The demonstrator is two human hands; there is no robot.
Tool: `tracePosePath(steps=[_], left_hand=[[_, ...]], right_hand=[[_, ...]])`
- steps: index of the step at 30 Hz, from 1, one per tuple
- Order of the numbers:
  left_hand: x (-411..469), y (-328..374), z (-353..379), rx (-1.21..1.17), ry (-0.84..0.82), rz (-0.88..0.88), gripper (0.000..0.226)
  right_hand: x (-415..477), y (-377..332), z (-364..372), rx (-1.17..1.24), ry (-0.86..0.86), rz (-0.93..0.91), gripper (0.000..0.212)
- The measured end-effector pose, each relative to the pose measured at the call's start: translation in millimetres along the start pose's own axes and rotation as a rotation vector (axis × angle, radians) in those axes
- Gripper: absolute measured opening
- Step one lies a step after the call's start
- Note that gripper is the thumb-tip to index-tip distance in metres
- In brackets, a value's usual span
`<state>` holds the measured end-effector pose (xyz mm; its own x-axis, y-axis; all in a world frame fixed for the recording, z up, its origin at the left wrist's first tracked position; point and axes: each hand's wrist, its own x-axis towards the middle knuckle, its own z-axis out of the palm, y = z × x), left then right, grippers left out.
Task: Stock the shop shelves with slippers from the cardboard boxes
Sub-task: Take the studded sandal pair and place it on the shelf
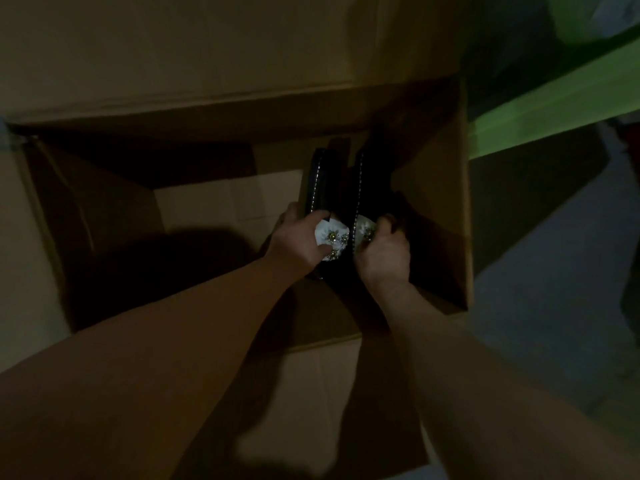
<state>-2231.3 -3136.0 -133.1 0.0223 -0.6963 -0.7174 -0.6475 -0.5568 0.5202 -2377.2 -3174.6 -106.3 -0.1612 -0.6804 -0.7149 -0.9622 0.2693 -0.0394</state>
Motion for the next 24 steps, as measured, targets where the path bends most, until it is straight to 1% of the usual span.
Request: tracePosePath(steps=[3, 5, 6, 7, 9, 12, 13, 16, 17, 20, 21, 24], left_hand=[[8.6, -8.7, 0.6, -0.018, -0.011, 0.012, 0.053], [12.7, -19.5, -1.9, -0.026, -0.035, -0.013, 0.042], [13.3, -25.6, -4.3, -0.046, -0.062, -0.027, 0.038], [11.5, -31.7, -7.8, -0.096, -0.093, -0.047, 0.034], [3.2, -41.8, -17.6, -0.286, -0.127, -0.094, 0.029], [-19.6, -51.8, -41.9, -0.576, -0.117, -0.190, 0.029], [-28.7, -53.2, -51.9, -0.620, -0.120, -0.212, 0.026], [-60.9, -54.7, -83.1, -0.654, -0.114, -0.233, 0.017], [-73.4, -53.2, -94.8, -0.665, -0.094, -0.240, 0.015], [-112.2, -44.9, -131.9, -0.678, -0.038, -0.240, 0.004], [-123.7, -41.6, -143.8, -0.683, -0.026, -0.241, 0.009], [-162.3, -29.1, -182.5, -0.670, 0.014, -0.283, 0.020]], right_hand=[[10.7, 1.7, -0.7, 0.014, 0.005, -0.030, 0.057], [14.8, 1.2, -4.6, 0.060, -0.075, -0.021, 0.056], [14.6, -0.6, -5.8, 0.121, -0.123, -0.016, 0.053], [11.3, -3.5, -7.0, 0.178, -0.160, -0.018, 0.046], [3.8, -8.1, -6.8, 0.267, -0.183, -0.044, 0.031], [-17.4, -19.0, -13.4, 0.465, -0.251, -0.046, 0.026], [-27.8, -24.6, -18.6, 0.548, -0.288, -0.023, 0.026], [-59.0, -39.6, -32.6, 0.777, -0.363, 0.035, 0.026], [-72.3, -45.1, -39.7, 0.833, -0.403, 0.060, 0.027], [-114.6, -57.6, -62.4, 0.878, -0.512, 0.119, 0.044], [-127.9, -61.2, -70.2, 0.873, -0.524, 0.112, 0.049], [-173.7, -76.0, -104.7, 0.859, -0.519, 0.103, 0.076]])
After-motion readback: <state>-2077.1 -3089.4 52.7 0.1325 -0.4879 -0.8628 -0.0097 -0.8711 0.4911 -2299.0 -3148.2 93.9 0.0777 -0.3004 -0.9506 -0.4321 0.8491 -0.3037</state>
